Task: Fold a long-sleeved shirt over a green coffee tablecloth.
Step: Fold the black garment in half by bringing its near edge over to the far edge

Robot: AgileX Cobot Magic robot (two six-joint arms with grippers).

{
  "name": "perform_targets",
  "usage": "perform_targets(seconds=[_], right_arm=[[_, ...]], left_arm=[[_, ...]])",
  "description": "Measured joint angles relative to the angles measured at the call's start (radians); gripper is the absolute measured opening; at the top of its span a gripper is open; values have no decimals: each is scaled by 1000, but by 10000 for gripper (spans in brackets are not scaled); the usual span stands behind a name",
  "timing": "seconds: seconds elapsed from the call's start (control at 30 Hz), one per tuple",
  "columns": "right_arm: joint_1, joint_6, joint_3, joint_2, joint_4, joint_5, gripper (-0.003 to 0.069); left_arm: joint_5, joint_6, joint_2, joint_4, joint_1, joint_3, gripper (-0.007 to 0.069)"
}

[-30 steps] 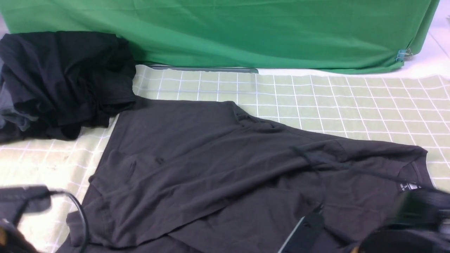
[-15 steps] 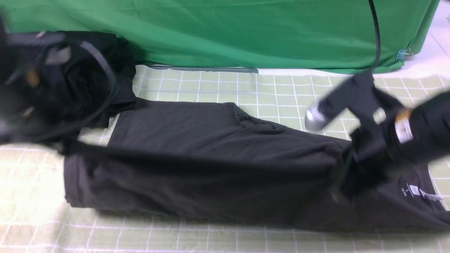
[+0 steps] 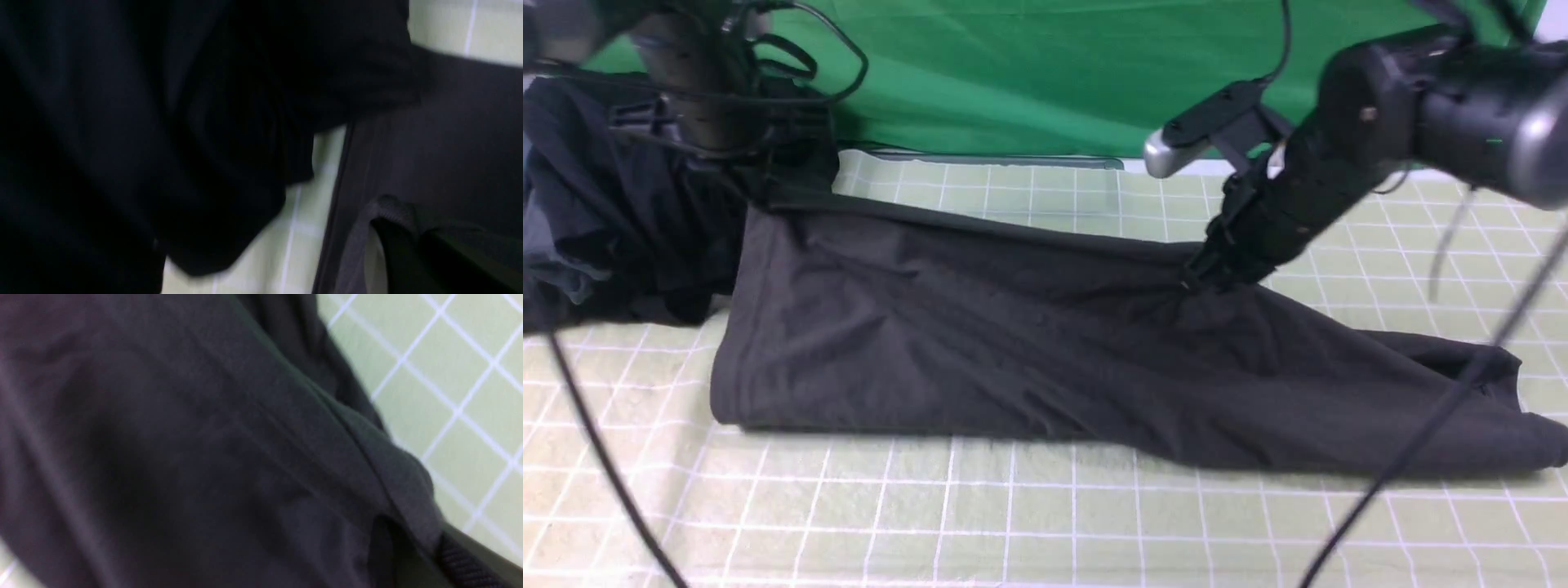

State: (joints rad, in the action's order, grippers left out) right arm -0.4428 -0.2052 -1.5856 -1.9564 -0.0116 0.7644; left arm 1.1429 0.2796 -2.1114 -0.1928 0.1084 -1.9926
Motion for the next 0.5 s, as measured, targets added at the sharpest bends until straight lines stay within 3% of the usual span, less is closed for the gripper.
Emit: perform_targets(seconds=[0.33, 0.4, 0.43, 0.5], right_arm=[[8, 1, -138, -192, 12, -84, 83], [8, 4, -142, -205, 12, -117, 174], [8, 4, -142, -206, 12, -119, 184], [8, 24, -148, -203, 12, -124, 325]], left_arm=[[41, -18, -241, -34, 0, -241, 16], [31, -18, -256, -36, 0, -247, 33], [29, -18, -256, -36, 0, -247, 38], [15, -18, -259, -46, 0, -248, 101]])
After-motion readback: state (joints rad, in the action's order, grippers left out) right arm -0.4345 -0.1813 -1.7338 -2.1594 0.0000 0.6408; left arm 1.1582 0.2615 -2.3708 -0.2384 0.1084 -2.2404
